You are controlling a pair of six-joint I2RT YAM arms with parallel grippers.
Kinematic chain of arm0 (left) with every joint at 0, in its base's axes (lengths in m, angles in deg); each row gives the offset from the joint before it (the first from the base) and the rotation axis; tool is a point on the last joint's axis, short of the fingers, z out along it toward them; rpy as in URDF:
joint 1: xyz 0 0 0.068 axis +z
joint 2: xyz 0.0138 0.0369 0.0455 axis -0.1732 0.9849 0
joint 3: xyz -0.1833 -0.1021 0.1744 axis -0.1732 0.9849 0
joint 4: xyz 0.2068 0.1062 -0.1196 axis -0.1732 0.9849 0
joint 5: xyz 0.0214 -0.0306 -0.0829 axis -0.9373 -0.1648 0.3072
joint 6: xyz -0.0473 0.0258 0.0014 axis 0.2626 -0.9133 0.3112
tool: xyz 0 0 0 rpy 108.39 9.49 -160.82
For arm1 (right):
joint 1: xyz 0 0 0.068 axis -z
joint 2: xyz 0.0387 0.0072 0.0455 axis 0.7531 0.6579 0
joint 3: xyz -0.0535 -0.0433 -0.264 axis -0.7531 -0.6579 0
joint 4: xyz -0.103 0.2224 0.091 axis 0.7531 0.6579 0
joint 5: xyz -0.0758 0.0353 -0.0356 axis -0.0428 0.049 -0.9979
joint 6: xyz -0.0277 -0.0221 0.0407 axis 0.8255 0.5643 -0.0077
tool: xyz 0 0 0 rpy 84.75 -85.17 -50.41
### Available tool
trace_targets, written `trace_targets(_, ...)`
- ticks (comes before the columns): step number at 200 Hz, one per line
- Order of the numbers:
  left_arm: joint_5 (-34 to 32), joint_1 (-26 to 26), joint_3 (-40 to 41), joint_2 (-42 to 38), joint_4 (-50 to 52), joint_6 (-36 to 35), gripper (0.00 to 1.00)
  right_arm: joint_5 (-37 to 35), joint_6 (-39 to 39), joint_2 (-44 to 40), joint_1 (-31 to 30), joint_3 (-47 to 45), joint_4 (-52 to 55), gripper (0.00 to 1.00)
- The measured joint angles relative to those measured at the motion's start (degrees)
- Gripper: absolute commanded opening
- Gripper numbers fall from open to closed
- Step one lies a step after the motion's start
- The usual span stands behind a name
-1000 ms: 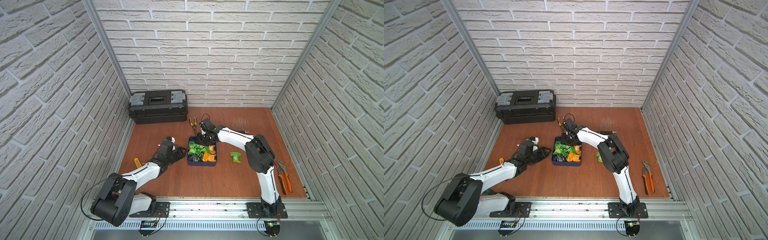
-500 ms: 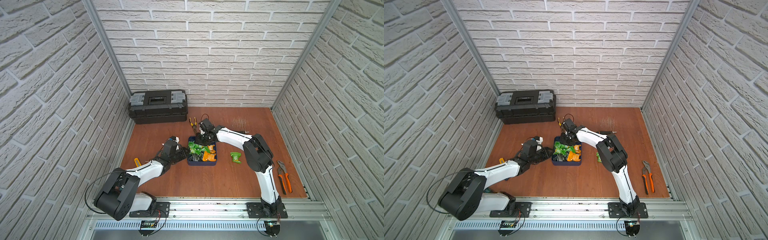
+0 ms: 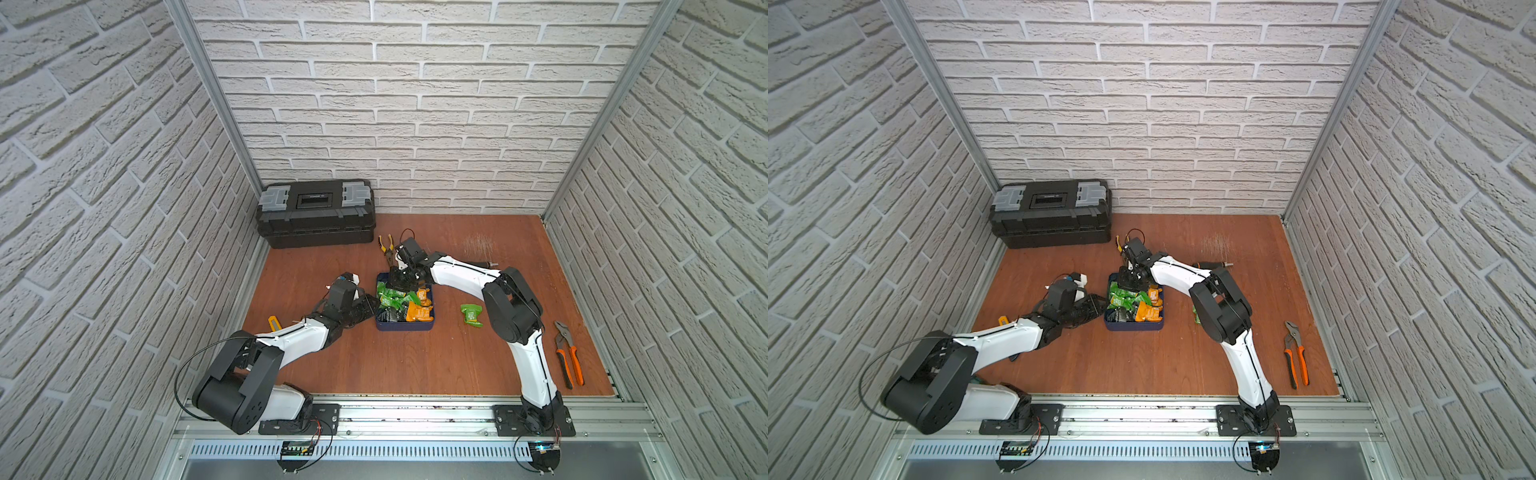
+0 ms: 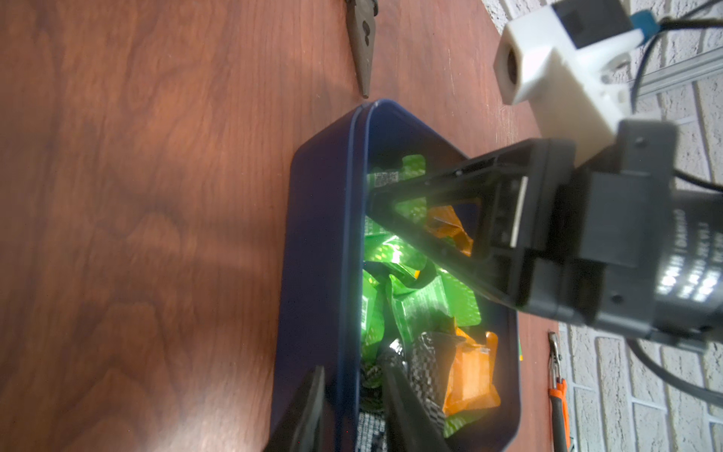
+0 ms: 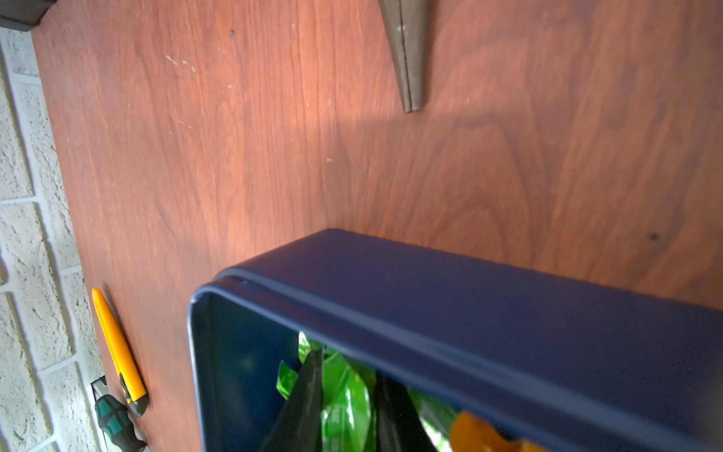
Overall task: Take the cookies out of the storage box
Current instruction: Pick up the cookie from the storage box, then place the cookie at the center of the board.
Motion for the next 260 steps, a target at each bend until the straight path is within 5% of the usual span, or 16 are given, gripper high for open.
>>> trace_targets(128,-6.97,-0.04,0.0,-6.58,4.9,-0.02,0.44,-1.66,1.77,-21.22,0.48,-13.31,2.89,0.09)
trace_targets(260,-5.81,0.09,-1.84,-5.05,5.88,-0.96,0.44,-1.22,3.43,-27.3,4.09,-20.68,6.27,0.07)
